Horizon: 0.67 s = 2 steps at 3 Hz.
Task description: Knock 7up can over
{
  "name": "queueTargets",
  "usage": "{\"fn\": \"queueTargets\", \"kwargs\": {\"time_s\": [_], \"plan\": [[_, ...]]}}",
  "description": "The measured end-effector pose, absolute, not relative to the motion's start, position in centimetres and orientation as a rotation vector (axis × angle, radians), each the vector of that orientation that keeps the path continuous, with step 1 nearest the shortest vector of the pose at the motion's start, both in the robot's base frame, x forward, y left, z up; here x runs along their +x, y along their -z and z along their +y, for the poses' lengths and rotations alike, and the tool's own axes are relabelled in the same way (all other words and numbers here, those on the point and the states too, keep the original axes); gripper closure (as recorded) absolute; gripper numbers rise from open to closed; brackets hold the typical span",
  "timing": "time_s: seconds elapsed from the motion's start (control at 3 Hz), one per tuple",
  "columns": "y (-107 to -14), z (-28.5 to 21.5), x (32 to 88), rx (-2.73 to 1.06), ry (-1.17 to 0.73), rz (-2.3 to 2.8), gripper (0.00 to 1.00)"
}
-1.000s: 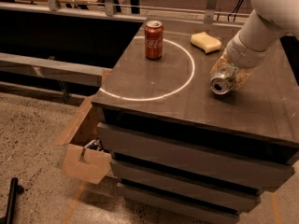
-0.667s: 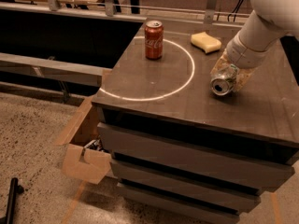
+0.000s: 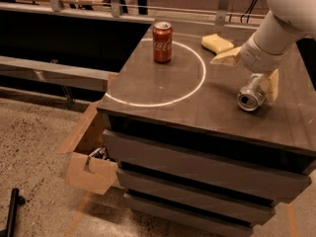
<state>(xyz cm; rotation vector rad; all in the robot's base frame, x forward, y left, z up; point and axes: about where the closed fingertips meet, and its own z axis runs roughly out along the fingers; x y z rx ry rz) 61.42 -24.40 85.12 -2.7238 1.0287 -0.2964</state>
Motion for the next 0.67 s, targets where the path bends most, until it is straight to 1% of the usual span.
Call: {"fn": "queueTargets", "kwargs": {"time_s": [0.67], "plan": [[-85.80,-24.34,61.24,-2.660,0.296,1.055,0.00]]}}
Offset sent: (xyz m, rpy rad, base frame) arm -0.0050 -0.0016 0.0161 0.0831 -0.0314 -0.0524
